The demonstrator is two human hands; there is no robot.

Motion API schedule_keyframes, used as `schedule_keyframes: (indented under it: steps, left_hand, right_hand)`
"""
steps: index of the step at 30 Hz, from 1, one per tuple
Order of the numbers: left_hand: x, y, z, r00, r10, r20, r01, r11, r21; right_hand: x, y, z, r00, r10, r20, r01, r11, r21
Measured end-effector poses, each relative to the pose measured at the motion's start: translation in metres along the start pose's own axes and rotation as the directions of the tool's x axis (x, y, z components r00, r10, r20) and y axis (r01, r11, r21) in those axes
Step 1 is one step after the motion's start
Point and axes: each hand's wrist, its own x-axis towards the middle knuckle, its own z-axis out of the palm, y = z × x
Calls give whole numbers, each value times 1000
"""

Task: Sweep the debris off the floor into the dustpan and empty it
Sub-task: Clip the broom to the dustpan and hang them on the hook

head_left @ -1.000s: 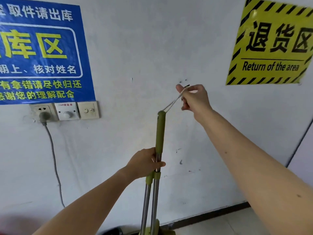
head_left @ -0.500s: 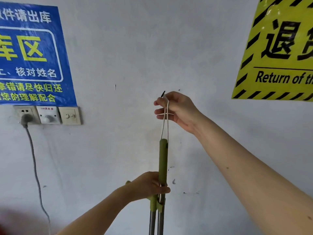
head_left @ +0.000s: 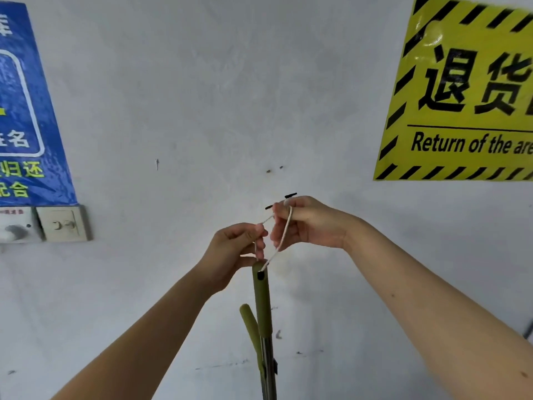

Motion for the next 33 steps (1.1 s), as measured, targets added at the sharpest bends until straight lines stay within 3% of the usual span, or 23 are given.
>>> schedule_keyframes:
  steps: [4,10,13,18,22,25,28,30,33]
  left_hand:
    - [24,5,5,997,41,60,-41,999,12]
    - [54,6,7,977,44,207,-41,999,-17]
    - [72,1,1,987,66,144,-64,998,-20]
    - [98,-10,-14,993,113,44,-113,994,-1]
    - [113,-14,-22,991,137,1,-137,990,-34]
    - [129,-11,-26,977,188,-104,-188,982,12]
    - [146,-5,-21,931,282,-234,-255,957,140]
    - [159,2,-18,892,343,-293,-289,933,215]
    - [174,10,-17,853,375,-363,-302,922,245]
  right_hand:
    - [3,-7,-16,997,28,77,-24,998,-56]
    - [16,-18,-36,996,44,72,-36,994,-102]
    - [23,-15,-52,998,56,-4,-56,996,-65]
    - [42,-12,-71,987,89,-134,-70,988,139]
    - [59,-7,-76,960,19,-279,-19,1000,2]
    - [73,-5,-80,875,-75,-478,4,989,-149]
    - [94,-5,-80,696,-310,-647,29,913,-407]
    - [108,-6,-81,589,-444,-676,13,841,-541]
    - [116,-4,-86,502,-526,-687,7,796,-605]
